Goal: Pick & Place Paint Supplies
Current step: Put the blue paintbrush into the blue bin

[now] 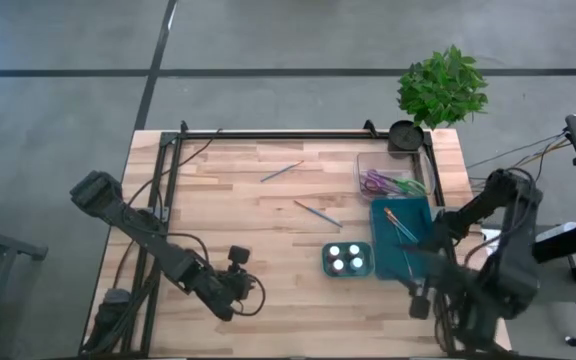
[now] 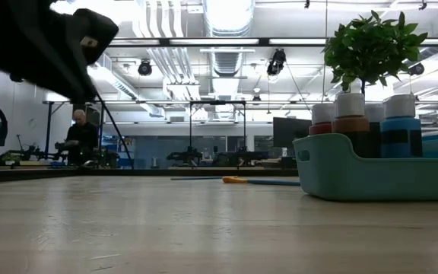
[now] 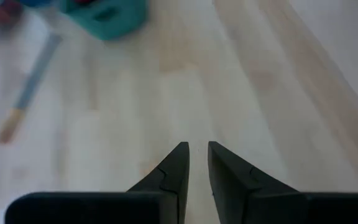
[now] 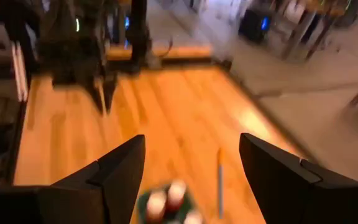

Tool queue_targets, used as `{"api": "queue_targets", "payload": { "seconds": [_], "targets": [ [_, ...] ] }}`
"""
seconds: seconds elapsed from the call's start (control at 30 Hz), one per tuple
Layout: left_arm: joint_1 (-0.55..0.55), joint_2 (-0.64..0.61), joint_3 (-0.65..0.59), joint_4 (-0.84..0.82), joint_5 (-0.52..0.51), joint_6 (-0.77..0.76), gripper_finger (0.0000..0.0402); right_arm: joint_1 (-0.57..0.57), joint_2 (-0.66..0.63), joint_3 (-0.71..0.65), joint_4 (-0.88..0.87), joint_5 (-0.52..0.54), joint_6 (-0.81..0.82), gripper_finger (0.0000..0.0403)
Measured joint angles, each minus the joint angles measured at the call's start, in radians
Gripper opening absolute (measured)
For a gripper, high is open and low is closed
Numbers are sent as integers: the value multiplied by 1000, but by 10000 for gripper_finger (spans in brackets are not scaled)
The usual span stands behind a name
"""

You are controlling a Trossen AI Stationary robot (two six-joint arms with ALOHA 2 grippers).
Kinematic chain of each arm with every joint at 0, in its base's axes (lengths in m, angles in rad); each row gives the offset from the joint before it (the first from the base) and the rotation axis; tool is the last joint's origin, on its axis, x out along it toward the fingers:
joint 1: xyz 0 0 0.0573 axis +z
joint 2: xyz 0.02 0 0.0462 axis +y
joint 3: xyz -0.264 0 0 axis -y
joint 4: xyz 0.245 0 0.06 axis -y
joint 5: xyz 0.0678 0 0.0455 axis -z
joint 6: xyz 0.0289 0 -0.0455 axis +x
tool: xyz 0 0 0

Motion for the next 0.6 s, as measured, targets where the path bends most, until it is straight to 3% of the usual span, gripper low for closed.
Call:
{"api": "queue_targets", "payload": {
  "seconds": [0.07, 0.17, 0.4, 0.6],
  "targets": [
    [1, -30, 0, -1, -66, 20, 68, -47, 0, 86, 0, 3, -122, 258],
    [2, -103, 0, -1, -174, 75, 68, -179, 1, 164, 43, -81, -313, 258],
    [2, -363, -3, -3, -362, 200, 68, -633, 4, 175, 415, -432, -895, 258],
    [10, -542, -56, 62, -409, 267, 68, -1020, 15, 172, 446, -729, -979, 258]
  ]
}}
